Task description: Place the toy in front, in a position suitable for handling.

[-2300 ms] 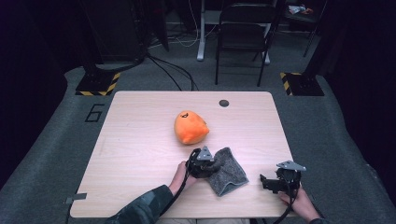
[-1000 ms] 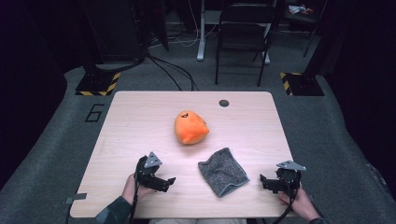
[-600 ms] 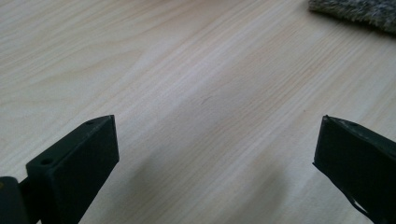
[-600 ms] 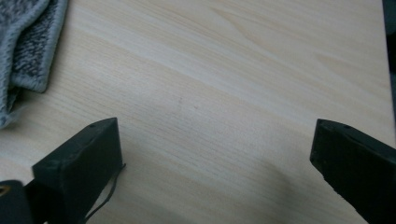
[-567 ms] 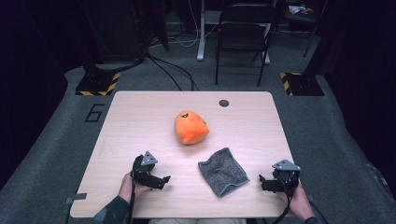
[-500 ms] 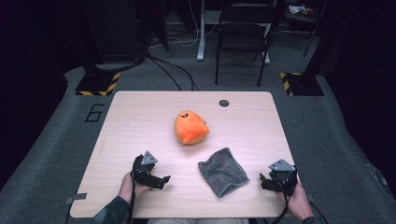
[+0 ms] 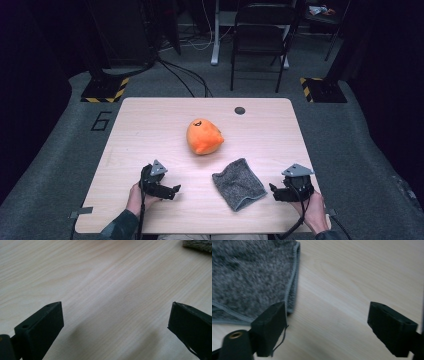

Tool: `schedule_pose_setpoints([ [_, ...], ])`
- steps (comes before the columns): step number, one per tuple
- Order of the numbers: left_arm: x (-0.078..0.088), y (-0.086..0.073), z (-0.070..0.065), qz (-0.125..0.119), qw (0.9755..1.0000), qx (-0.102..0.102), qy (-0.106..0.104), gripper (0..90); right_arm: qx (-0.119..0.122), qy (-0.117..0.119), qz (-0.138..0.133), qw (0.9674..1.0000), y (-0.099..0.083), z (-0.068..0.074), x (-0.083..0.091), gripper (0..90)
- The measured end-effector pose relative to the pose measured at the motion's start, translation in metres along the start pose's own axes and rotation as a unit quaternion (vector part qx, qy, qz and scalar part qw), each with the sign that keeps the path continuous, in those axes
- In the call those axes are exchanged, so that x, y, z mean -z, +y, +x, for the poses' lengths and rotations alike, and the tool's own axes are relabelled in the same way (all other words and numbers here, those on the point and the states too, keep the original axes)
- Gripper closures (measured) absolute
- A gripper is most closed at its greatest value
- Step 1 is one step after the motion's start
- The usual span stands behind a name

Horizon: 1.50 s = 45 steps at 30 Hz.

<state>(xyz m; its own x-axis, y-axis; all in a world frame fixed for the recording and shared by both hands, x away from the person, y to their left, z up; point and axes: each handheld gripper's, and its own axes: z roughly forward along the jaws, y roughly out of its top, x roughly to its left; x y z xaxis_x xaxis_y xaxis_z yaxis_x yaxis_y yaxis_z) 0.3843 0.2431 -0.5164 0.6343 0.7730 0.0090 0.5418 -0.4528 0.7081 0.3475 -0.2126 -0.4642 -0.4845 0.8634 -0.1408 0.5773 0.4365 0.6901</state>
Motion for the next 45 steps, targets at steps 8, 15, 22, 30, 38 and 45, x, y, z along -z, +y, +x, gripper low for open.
schedule_pose_setpoints([
  [8,-0.004,0.001,0.001,0.02,0.9998,0.004,0.001,0.0,0.005,0.072,0.018,0.9972,0.026,0.024,-0.015,6.0],
  [15,-0.01,0.0,0.004,0.038,0.9993,-0.006,-0.003,0.0,0.028,0.104,0.053,0.9928,0.047,0.053,-0.042,0.0],
  [22,-0.012,0.0,0.003,0.036,0.9993,-0.004,0.006,0.0,0.041,0.111,0.071,0.9904,0.052,0.068,-0.055,0.0],
  [30,-0.013,0.001,0.003,0.033,0.9994,0.006,0.008,0.0,0.058,0.108,0.083,0.9889,0.054,0.08,-0.068,14.7],
  [38,-0.012,-0.001,0.004,0.029,0.9995,0.0,0.01,0.0,0.062,0.1,0.109,0.987,0.046,0.077,-0.08,26.6],
  [45,-0.011,-0.004,0.004,0.017,0.9998,0.004,0.011,0.1,0.071,0.117,0.099,0.9856,0.044,0.076,-0.079,35.4],
])
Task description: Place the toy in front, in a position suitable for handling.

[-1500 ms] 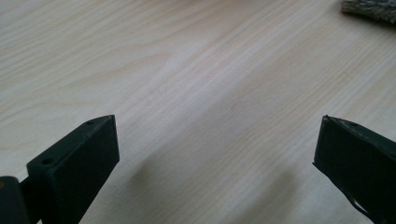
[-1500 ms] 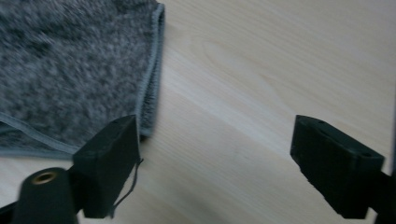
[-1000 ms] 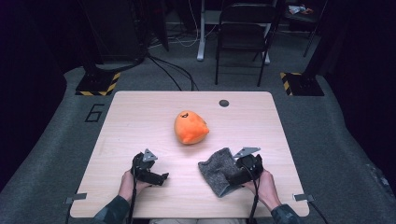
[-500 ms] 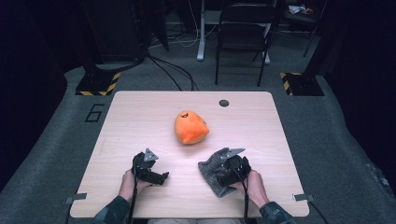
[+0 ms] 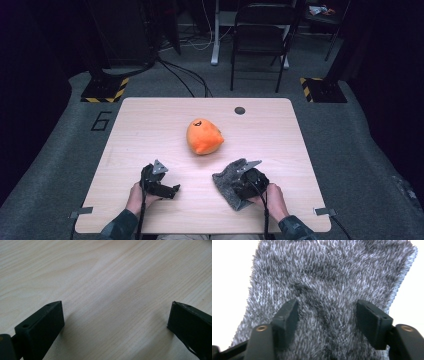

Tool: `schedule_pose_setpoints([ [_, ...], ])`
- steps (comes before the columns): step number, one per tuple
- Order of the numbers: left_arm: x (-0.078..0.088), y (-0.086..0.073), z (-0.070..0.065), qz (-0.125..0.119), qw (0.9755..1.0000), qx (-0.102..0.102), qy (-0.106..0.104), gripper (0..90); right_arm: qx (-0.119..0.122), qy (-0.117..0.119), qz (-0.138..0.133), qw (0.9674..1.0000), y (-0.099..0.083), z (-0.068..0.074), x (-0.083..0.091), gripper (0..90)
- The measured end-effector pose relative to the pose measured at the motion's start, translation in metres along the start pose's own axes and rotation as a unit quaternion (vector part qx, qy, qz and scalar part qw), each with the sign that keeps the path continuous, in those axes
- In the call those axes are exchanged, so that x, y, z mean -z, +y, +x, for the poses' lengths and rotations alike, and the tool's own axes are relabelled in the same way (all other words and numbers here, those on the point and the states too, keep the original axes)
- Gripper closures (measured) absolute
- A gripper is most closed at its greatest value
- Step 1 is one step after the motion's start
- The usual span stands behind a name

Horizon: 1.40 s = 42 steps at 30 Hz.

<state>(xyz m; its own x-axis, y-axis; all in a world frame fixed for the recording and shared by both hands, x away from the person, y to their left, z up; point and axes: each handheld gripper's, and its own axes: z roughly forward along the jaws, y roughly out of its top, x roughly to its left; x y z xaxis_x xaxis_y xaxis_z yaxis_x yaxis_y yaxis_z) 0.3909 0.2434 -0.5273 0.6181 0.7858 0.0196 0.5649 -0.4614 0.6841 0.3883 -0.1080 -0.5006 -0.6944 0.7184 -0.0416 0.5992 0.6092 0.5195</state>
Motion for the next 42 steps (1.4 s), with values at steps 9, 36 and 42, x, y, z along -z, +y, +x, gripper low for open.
schedule_pose_setpoints([
  [9,0.001,-0.001,0.0,-0.002,1.0,0.003,-0.001,0.1,0.016,0.003,-0.008,0.9998,0.0,0.006,0.003,63.8],
  [36,0.0,-0.001,0.002,-0.008,1.0,-0.001,0.002,0.2,-0.037,-0.036,-0.079,0.9956,-0.001,-0.021,0.043,75.2],
  [42,0.001,-0.001,0.002,-0.003,1.0,0.0,0.002,0.2,-0.059,-0.074,-0.08,0.9923,-0.008,-0.042,0.051,75.1],
])
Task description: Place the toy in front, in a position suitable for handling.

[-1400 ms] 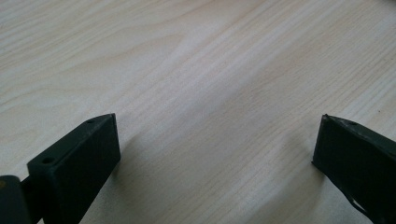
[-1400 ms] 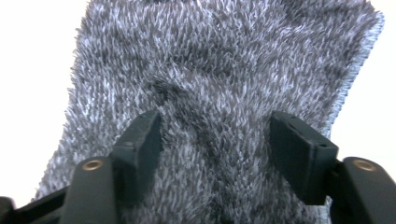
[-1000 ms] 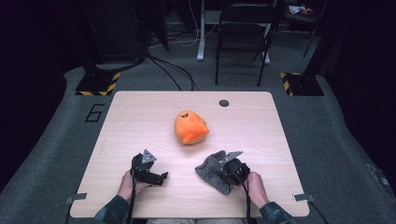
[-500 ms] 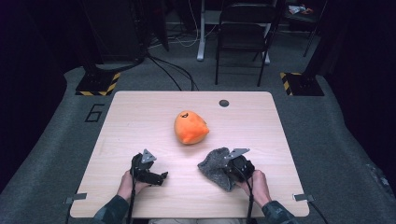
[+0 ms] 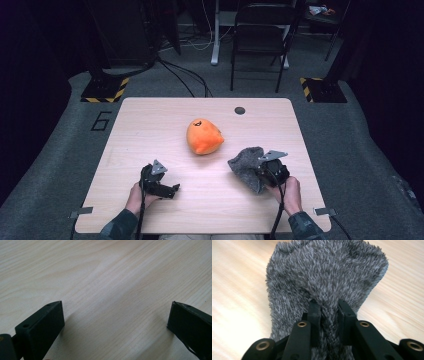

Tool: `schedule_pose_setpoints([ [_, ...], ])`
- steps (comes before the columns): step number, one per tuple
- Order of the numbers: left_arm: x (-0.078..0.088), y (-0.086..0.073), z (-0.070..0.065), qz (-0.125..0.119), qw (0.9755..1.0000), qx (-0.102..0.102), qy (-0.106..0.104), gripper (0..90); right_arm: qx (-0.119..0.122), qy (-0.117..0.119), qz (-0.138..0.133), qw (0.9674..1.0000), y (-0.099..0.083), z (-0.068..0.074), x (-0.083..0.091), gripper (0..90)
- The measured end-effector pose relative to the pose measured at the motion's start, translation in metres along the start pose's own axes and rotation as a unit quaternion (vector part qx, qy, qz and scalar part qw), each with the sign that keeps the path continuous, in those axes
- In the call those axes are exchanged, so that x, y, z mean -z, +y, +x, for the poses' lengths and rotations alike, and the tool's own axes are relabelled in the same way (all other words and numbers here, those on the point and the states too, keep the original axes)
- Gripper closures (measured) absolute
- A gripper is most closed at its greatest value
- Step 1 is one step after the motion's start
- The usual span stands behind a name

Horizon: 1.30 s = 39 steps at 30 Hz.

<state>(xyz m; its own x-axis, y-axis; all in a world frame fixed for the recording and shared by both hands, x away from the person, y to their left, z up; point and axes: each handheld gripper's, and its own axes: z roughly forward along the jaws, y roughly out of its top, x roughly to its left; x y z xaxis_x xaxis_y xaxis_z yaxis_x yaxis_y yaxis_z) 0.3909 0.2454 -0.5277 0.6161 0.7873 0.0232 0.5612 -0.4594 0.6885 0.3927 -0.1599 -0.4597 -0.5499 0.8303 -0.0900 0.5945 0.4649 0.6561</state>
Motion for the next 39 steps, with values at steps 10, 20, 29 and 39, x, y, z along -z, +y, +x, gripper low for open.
schedule_pose_setpoints([
  [10,0.0,0.0,0.001,0.001,1.0,-0.001,-0.004,0.2,-0.057,-0.055,0.002,0.9968,-0.007,-0.037,0.007,74.6],
  [20,-0.002,0.001,0.001,-0.006,1.0,0.002,-0.003,0.2,-0.117,-0.09,0.012,0.9889,-0.021,-0.077,0.0,73.4],
  [29,-0.002,0.001,0.0,-0.004,1.0,0.002,-0.004,0.2,-0.135,-0.093,0.029,0.986,-0.028,-0.084,-0.009,70.5],
  [39,0.0,0.001,0.001,0.005,1.0,0.0,0.001,0.2,-0.131,-0.098,0.082,0.9832,-0.036,-0.084,-0.028,53.8],
])
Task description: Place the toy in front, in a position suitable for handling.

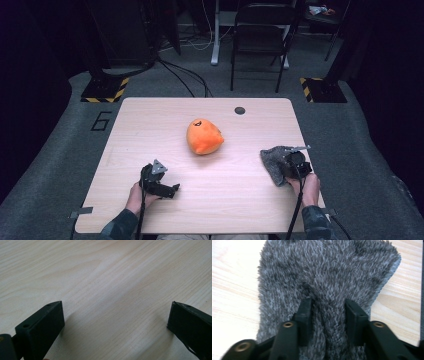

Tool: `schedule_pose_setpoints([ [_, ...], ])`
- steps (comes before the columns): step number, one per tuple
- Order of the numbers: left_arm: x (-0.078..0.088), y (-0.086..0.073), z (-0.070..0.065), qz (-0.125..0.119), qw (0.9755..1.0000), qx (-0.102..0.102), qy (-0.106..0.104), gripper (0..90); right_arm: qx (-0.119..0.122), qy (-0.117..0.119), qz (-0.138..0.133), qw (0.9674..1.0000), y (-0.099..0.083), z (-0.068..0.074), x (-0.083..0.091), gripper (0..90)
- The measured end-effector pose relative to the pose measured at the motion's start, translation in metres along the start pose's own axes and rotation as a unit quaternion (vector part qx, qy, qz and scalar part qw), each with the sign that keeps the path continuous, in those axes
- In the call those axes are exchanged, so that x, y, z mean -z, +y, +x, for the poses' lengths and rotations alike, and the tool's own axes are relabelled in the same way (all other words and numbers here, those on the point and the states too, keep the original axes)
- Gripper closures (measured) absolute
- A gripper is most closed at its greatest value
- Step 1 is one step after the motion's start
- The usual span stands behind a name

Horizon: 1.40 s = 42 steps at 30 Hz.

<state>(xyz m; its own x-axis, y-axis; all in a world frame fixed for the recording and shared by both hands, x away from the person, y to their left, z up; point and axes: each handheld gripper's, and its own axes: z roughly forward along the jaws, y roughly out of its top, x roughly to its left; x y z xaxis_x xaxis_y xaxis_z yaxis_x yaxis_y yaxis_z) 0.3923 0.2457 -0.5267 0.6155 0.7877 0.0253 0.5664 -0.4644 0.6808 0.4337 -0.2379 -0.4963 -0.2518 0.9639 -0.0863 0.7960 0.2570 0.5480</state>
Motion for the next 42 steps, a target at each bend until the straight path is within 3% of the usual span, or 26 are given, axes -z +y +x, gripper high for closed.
schedule_pose_setpoints([
  [2,0.0,0.001,0.0,0.003,1.0,0.005,0.001,0.1,-0.007,-0.006,0.001,1.0,0.0,-0.001,0.0,46.4],
  [6,0.001,0.003,0.001,0.014,0.9998,0.012,0.005,0.0,-0.016,-0.003,-0.003,0.9999,-0.001,-0.006,0.003,22.0],
  [7,0.003,0.004,0.001,0.008,0.9998,0.014,0.007,0.0,-0.026,-0.001,-0.007,0.9996,-0.001,-0.005,0.006,18.9],
  [8,0.004,0.004,0.001,-0.003,0.9997,0.019,0.011,0.0,-0.02,0.001,-0.017,0.9997,-0.001,-0.005,0.008,16.8],
  [9,0.008,0.005,0.002,-0.002,0.9998,0.013,0.018,0.0,-0.024,0.004,-0.022,0.9995,0.0,-0.004,0.012,15.2],
  [12,0.012,0.01,0.004,-0.031,0.9986,0.036,0.022,0.0,-0.021,0.014,-0.047,0.9986,0.003,-0.004,0.02,14.5],
  [15,0.014,0.016,0.006,-0.045,0.9977,0.045,0.024,0.0,-0.021,0.024,-0.052,0.9981,0.004,-0.001,0.026,14.4],
  [22,0.013,0.041,0.003,-0.065,0.9971,0.038,0.009,0.6,-0.015,0.039,-0.062,0.9972,0.001,0.006,0.035,14.0],
  [38,-0.018,0.093,0.006,-0.093,0.9953,0.026,-0.002,1.5,-0.03,0.047,-0.065,0.9963,-0.019,0.004,0.052,14.2],
  [42,-0.025,0.107,0.006,-0.105,0.9941,0.028,-0.003,2.3,-0.022,0.047,-0.066,0.9965,-0.025,0.006,0.055,14.2],
])
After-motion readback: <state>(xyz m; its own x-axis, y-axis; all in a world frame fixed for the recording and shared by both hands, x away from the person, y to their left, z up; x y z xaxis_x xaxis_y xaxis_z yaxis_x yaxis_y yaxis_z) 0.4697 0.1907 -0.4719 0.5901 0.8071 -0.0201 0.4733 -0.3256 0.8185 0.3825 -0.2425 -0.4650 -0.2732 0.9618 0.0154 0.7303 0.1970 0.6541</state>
